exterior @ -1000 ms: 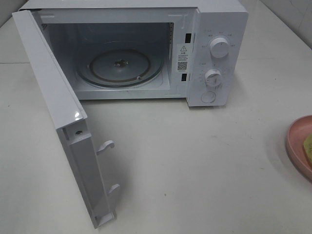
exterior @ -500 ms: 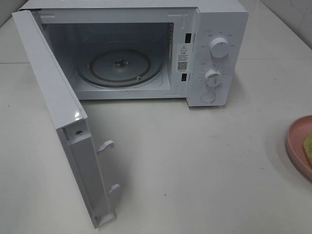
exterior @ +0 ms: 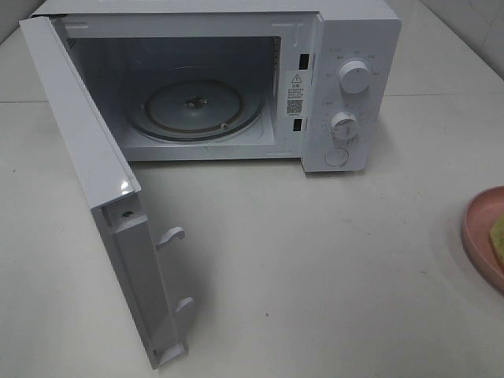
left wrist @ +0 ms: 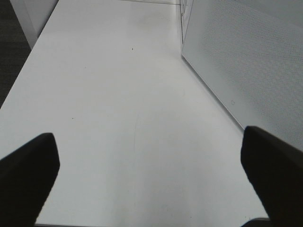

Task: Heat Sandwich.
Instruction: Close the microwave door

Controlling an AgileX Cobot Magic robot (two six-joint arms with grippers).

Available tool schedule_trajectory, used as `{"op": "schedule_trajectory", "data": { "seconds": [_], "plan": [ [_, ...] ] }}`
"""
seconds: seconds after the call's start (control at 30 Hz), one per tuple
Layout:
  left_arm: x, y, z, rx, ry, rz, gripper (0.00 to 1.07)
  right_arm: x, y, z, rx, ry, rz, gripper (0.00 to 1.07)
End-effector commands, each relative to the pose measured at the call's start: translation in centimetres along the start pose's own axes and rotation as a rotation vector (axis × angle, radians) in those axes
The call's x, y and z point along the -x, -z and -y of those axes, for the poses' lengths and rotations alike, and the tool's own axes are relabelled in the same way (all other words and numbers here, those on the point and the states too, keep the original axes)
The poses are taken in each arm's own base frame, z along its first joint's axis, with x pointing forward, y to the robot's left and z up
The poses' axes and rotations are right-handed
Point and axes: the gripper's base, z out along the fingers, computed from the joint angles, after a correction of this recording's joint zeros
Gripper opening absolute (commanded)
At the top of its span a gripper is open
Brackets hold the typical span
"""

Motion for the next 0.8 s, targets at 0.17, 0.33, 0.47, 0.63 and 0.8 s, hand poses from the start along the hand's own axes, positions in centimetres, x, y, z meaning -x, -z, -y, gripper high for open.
{"op": "schedule_trajectory", "data": {
  "seconds": [0.17, 0.33, 0.47, 0.63, 0.8],
  "plan": [
    [-0.09, 0.13, -0.01, 0.001, 0.005, 0.024, 1.00, -0.19, 0.33, 0.02, -0.002, 0.004, 0.034, 0.75],
    [-0.10, 0.13, 0.04, -0.005, 0.008, 0.024, 1.00, -0.20, 0.37, -0.01, -0.032, -0.011, 0.033, 0.75],
    [-0.10, 0.13, 0.06, -0.007, 0.009, 0.024, 1.00, -0.23, 0.42, -0.08, -0.086, -0.041, 0.031, 0.75],
    [-0.10, 0.13, 0.05, -0.006, 0.009, 0.024, 1.00, -0.24, 0.43, -0.09, -0.091, -0.044, 0.031, 0.75],
    [0.00, 0.20, 0.06, -0.006, 0.014, 0.032, 1.00, -0.24, 0.43, -0.09, -0.091, -0.044, 0.031, 0.75]
  ]
}}
